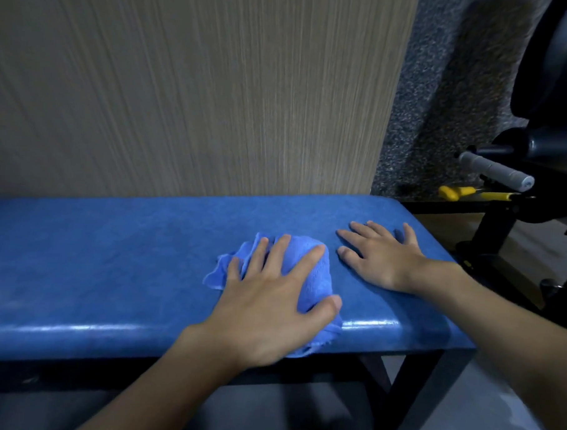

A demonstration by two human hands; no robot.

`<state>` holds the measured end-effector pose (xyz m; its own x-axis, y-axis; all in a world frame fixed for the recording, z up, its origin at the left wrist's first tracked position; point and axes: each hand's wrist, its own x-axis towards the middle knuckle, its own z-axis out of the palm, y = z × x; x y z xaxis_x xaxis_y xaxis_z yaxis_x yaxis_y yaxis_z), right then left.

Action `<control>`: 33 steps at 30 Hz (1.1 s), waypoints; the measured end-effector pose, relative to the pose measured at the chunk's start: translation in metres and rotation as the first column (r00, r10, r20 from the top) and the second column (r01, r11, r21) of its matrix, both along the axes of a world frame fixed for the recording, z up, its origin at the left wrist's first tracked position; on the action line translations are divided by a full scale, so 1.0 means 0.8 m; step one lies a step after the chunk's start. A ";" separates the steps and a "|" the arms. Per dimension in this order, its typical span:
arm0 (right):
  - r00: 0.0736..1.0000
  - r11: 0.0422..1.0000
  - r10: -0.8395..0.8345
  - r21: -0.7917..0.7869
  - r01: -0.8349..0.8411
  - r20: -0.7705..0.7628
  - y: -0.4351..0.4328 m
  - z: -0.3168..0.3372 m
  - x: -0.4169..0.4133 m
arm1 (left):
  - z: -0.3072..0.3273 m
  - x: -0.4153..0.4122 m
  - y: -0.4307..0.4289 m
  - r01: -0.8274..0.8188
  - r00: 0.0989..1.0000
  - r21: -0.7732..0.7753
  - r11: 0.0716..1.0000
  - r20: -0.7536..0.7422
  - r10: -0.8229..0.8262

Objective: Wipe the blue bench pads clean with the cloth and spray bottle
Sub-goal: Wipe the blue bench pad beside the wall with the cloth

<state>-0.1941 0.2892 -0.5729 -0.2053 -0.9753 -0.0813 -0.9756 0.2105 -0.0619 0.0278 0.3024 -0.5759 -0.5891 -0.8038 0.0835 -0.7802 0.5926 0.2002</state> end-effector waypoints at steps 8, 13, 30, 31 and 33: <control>0.997 0.999 0.028 -0.024 -0.026 0.070 -0.025 -0.004 0.004 | -0.007 -0.030 -0.066 -0.054 0.998 0.001 0.999 0.023 0.053; 0.998 0.998 0.042 -0.053 -0.040 0.040 -0.028 -0.016 0.000 | -0.006 -0.058 -0.171 -0.063 0.998 0.045 0.997 0.011 0.063; 0.995 0.995 0.033 -0.094 -0.025 0.090 -0.025 -0.014 0.002 | -0.002 -0.065 -0.170 -0.074 0.996 0.060 0.995 0.048 0.071; 0.995 0.995 0.034 -0.097 -0.025 0.093 -0.025 -0.013 0.002 | -0.001 -0.058 -0.151 -0.059 0.997 0.058 0.997 0.049 0.056; 0.995 0.994 0.035 -0.105 -0.025 0.096 -0.023 -0.012 0.003 | -0.002 -0.043 -0.114 -0.032 0.998 0.042 0.999 0.057 0.030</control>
